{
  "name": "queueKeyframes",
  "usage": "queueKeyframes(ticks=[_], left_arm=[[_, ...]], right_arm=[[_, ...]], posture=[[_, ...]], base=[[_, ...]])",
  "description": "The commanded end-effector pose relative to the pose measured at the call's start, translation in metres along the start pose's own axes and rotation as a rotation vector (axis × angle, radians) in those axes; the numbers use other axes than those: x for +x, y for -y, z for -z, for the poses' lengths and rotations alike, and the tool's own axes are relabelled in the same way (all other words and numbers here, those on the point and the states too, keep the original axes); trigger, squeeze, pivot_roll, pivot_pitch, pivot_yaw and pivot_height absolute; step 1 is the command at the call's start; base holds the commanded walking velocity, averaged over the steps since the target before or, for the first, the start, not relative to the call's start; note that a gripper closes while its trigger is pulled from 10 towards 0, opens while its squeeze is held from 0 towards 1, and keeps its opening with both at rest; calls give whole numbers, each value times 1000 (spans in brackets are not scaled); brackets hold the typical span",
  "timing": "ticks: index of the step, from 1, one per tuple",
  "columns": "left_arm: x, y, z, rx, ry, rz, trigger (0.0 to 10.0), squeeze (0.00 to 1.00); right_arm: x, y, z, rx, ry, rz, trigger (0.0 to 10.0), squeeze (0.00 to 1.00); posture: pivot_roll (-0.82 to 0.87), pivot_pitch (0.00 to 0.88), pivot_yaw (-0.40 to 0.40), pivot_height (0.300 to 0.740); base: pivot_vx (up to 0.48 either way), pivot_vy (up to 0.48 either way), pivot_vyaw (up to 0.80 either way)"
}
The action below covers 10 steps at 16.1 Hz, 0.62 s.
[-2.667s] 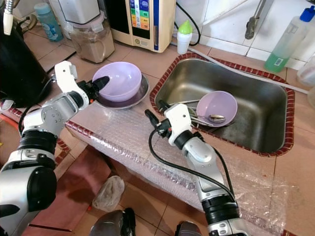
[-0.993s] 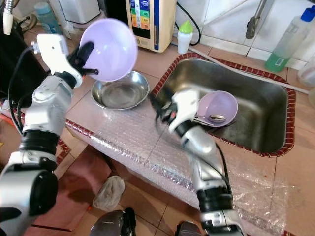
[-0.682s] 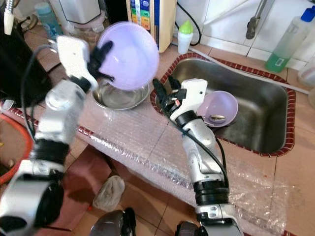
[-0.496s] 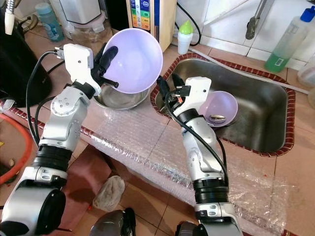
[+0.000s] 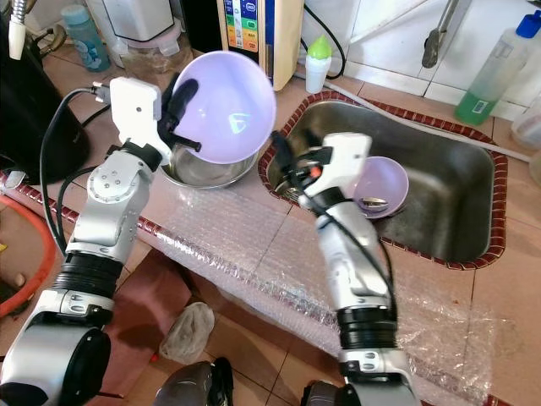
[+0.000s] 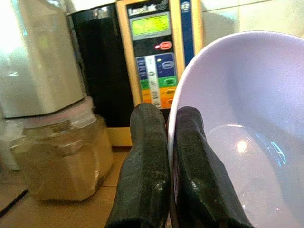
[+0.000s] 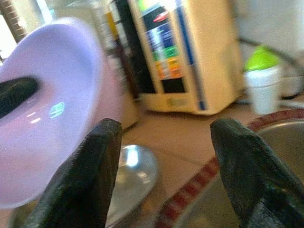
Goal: Kitchen organization
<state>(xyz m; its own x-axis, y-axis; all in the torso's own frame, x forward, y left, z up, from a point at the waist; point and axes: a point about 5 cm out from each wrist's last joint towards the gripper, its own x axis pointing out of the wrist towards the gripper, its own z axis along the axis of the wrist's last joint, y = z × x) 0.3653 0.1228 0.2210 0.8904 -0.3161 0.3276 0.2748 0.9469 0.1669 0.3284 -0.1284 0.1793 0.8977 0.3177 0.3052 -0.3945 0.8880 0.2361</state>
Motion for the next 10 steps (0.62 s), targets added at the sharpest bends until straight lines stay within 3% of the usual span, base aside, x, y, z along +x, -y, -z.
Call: queueKeyframes(ticks=[1, 2, 3, 4, 7, 10], left_arm=[[0, -4, 1, 14, -5, -18, 0, 0], [0, 0, 2, 15, -6, -1, 0, 0], [0, 0, 2, 15, -6, -1, 0, 0], [-1, 10, 4, 15, -10, 31, 0, 0], [-3, 25, 6, 1, -7, 72, 0, 0], [-4, 32, 5, -2, 1, 84, 0, 0]], right_arm=[[2, 10, -16, -24, 74, 69, 10000, 1000], [4, 12, -20, -29, 90, 93, 10000, 114], [4, 12, -20, -29, 90, 93, 10000, 114], [10, 12, -26, -31, 120, 117, 10000, 0], [14, -18, -12, 67, 46, -59, 10000, 0], [13, -29, 2, 59, -7, -95, 10000, 0]], posture=[[-10, 75, 65, 740], [-13, 77, 70, 740], [-13, 77, 70, 740], [-16, 76, 72, 740], [-13, 75, 71, 740], [-9, 74, 64, 740]], base=[[0, 0, 0], [0, 0, 0], [0, 0, 0], [0, 0, 0], [0, 0, 0], [0, 0, 0]])
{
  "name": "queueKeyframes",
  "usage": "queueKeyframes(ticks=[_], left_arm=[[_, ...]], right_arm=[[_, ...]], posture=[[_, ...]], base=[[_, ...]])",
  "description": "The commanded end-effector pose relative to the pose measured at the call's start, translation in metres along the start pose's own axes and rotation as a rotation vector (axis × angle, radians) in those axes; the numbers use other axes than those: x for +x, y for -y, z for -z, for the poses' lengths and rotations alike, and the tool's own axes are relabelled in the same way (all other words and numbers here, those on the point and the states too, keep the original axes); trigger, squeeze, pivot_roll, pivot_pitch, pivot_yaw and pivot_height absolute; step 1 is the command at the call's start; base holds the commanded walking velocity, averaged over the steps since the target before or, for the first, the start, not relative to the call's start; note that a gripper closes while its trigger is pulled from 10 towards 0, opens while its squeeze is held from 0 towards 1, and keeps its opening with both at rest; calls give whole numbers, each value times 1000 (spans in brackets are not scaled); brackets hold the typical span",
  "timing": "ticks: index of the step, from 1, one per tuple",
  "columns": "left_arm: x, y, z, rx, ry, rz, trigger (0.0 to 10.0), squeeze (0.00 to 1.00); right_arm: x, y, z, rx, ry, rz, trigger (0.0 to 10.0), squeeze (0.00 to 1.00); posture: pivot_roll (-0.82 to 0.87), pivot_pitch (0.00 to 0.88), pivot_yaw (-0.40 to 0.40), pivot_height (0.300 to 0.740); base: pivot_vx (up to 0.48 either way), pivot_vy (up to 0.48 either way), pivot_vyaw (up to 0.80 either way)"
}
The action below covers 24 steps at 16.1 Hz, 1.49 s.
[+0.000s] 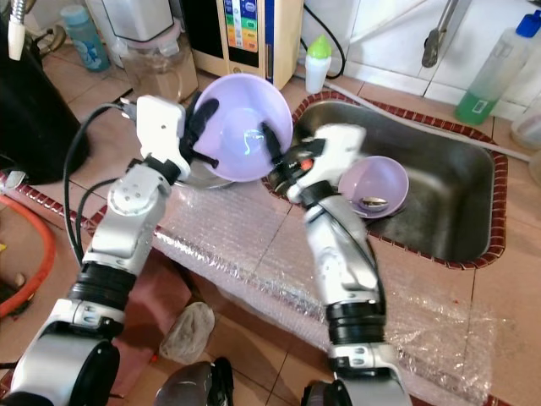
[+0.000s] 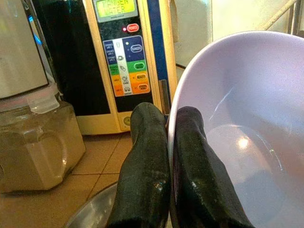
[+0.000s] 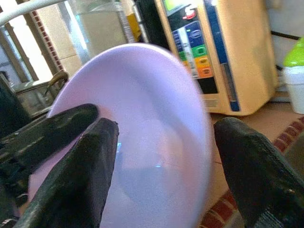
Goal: Kitchen organization
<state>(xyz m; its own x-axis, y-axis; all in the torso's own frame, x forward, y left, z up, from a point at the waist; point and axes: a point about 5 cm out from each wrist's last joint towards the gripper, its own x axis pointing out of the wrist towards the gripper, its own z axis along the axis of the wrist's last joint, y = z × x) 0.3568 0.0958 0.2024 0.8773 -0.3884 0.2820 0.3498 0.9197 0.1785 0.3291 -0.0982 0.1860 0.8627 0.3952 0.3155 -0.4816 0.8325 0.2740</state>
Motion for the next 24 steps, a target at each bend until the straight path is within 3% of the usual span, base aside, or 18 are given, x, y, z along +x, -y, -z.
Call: queueKeyframes(ticks=[1, 2, 8, 14, 21, 22, 23, 24], left_arm=[[0, 3, -9, 4, 49, 3, 0, 0], [-1, 4, -11, 0, 60, 6, 0, 0], [-1, 4, -13, 17, 81, 2, 0, 0], [-3, 3, -12, 26, 81, 3, 0, 0], [1, 1, -12, 32, 75, 12, 78, 0], [1, 2, -12, 35, 76, 21, 4824, 902], [1, 2, -12, 34, 75, 26, 10000, 1000], [1, 2, -12, 29, 73, 27, 10000, 1000]], right_arm=[[3, -1, 4, -33, -34, 15, 4196, 0], [4, 0, 7, -37, -50, 29, 0, 0], [11, 14, 15, -18, -154, 178, 0, 0], [3, 34, 25, 29, -215, 342, 0, 0], [3, 39, 24, 57, -203, 381, 0, 0], [4, 39, 23, 59, -200, 380, 0, 0], [4, 38, 22, 62, -197, 378, 0, 0], [5, 39, 21, 62, -194, 378, 0, 0]], posture=[[-9, 74, 64, 740], [-6, 74, 61, 740], [-6, 72, 55, 740], [-6, 72, 50, 740], [-9, 67, 66, 740], [-9, 67, 66, 740], [-8, 66, 64, 740], [-8, 66, 64, 740]], base=[[0, 0, 0], [0, 0, 0], [0, 0, 0], [0, 0, 0], [0, 0, 0], [0, 0, 0], [0, 0, 0], [0, 0, 0]])
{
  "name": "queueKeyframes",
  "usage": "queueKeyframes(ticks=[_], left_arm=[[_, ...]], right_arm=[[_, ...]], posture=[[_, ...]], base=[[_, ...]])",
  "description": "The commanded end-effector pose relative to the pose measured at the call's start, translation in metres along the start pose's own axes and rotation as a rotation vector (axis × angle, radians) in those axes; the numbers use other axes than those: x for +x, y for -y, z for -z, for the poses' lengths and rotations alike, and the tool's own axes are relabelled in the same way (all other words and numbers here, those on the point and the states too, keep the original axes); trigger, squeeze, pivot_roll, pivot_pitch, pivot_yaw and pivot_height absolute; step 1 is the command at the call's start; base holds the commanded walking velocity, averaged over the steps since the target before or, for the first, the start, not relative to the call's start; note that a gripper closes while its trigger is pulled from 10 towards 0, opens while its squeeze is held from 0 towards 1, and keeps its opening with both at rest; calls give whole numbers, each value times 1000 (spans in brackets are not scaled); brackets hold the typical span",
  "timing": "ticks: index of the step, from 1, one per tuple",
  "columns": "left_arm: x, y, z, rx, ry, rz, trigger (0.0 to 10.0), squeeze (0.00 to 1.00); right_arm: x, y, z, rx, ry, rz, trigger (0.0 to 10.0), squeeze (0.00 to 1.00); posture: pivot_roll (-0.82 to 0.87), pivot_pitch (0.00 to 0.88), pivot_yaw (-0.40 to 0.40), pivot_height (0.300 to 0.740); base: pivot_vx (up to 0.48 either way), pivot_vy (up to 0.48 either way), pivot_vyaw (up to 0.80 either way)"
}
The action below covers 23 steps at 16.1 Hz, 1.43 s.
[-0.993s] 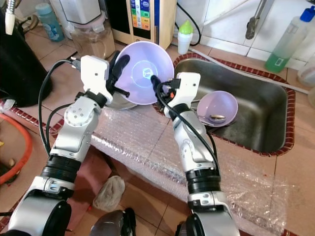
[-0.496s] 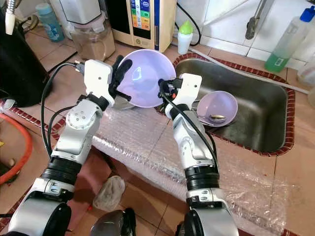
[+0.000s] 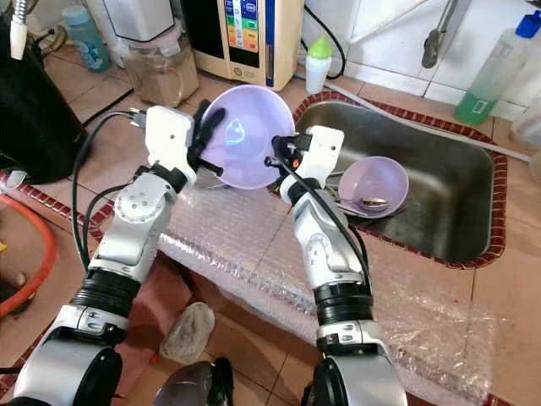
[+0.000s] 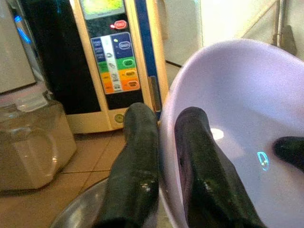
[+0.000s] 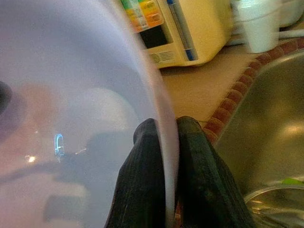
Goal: Kitchen organization
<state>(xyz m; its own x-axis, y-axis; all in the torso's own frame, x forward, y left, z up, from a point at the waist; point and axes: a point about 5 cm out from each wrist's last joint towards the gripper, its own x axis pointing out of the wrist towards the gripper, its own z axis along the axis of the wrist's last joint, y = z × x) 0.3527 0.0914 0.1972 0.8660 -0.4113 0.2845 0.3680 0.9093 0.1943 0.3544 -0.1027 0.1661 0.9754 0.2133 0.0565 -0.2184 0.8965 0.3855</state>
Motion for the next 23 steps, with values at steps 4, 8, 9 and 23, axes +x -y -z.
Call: queueKeyframes(ticks=[4, 8, 9, 23], left_arm=[[4, -5, -14, 17, 61, 11, 10000, 1000], [1, -6, -5, 40, -1, 75, 10000, 1000], [-3, -6, 1, 55, -41, 128, 10000, 1000], [-37, 1, 24, 150, -281, 574, 10000, 1000]], right_arm=[[0, 23, -4, 9, 2, 107, 0, 0], [1, 46, -28, -18, 141, 257, 0, 0], [-1, 61, -35, -100, 166, 346, 0, 0], [-27, 120, 16, -184, -110, 737, 10000, 1000]], posture=[[-11, 67, 63, 740], [-7, 71, 65, 740], [-9, 71, 66, 740], [1, 78, 60, 740]], base=[[0, 0, 0], [0, 0, 0], [0, 0, 0], [0, 0, 0]])
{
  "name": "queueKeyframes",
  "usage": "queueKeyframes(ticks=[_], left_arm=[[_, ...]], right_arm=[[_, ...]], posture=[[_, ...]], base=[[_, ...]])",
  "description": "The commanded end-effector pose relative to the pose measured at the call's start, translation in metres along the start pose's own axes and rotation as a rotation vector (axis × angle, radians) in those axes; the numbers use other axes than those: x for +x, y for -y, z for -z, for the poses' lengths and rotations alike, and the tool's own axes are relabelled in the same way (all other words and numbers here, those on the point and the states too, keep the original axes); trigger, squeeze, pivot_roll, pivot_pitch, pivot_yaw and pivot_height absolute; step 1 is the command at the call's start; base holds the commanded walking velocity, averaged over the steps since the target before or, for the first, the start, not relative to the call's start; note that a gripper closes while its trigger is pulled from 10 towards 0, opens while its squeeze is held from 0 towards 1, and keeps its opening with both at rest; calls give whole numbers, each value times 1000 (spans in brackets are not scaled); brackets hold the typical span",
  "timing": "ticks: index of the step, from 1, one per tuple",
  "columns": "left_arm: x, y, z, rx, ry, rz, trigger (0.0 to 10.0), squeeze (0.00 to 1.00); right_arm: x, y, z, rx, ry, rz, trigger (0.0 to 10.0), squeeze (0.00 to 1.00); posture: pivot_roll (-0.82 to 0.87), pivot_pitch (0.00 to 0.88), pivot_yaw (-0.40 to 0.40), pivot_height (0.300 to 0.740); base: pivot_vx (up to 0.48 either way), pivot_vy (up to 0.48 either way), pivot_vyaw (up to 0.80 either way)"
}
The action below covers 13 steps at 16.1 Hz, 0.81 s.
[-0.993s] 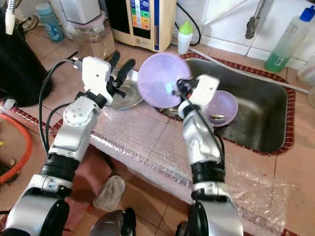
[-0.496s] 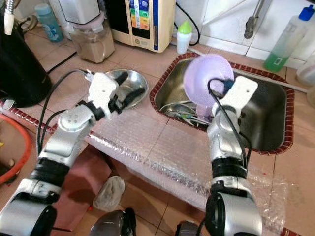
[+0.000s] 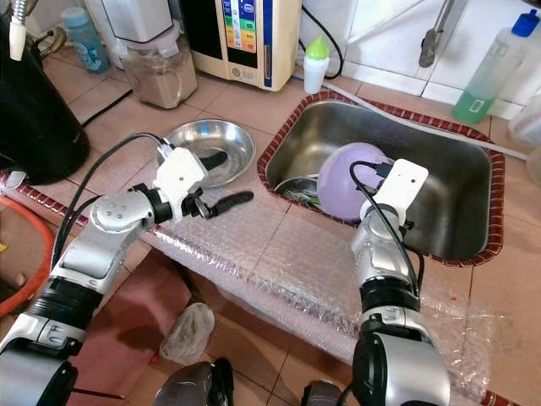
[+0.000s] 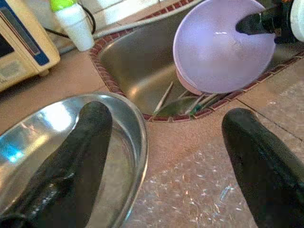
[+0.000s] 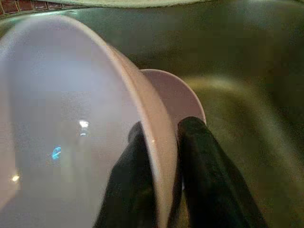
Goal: Kitchen organization
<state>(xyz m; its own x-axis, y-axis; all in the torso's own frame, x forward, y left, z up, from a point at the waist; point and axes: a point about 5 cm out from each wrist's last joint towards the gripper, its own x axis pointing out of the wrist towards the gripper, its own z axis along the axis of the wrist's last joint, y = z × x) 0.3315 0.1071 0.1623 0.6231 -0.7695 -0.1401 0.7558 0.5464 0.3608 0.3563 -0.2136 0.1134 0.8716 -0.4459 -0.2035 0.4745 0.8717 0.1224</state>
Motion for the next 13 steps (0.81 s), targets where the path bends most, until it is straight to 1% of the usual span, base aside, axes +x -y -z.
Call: queueKeyframes(ticks=[1, 6, 8, 9, 10, 11, 12, 13], left_arm=[[-2, 1, -1, 23, -15, 24, 10000, 1000], [-4, 3, 3, 16, -48, 75, 10000, 1000], [-5, 2, 3, 21, -56, 76, 10000, 1000], [-5, -4, 2, 13, -45, 34, 10000, 1000], [-5, -6, 2, 6, -40, 19, 10000, 1000], [-6, -8, 1, 9, -35, 1, 10000, 1000], [-7, -12, 1, 3, -31, -32, 10000, 1000], [-7, -14, 0, 4, -24, -44, 10000, 1000]], right_arm=[[-2, -3, 11, 20, -47, -10, 10000, 1000], [-2, -6, 4, 40, -11, -43, 10000, 1000], [-4, -11, -2, -8, 43, -95, 10000, 1000], [-3, -10, -10, -41, 112, -72, 10000, 1000], [-2, -10, -10, 44, 94, -92, 10000, 1000], [-1, -10, -10, 59, 85, -107, 10000, 1000], [-2, -14, -19, 43, 142, -150, 10000, 1000], [-3, -17, -24, 54, 164, -164, 10000, 1000]], posture=[[1, 78, 61, 740], [-5, 75, 66, 740], [-8, 70, 68, 740], [-6, 69, 67, 740], [-6, 69, 67, 740], [-7, 69, 65, 740], [-7, 69, 65, 740], [-7, 69, 65, 740]], base=[[0, 0, 0], [0, 0, 0], [0, 0, 0], [0, 0, 0], [0, 0, 0], [0, 0, 0], [0, 0, 0], [0, 0, 0]])
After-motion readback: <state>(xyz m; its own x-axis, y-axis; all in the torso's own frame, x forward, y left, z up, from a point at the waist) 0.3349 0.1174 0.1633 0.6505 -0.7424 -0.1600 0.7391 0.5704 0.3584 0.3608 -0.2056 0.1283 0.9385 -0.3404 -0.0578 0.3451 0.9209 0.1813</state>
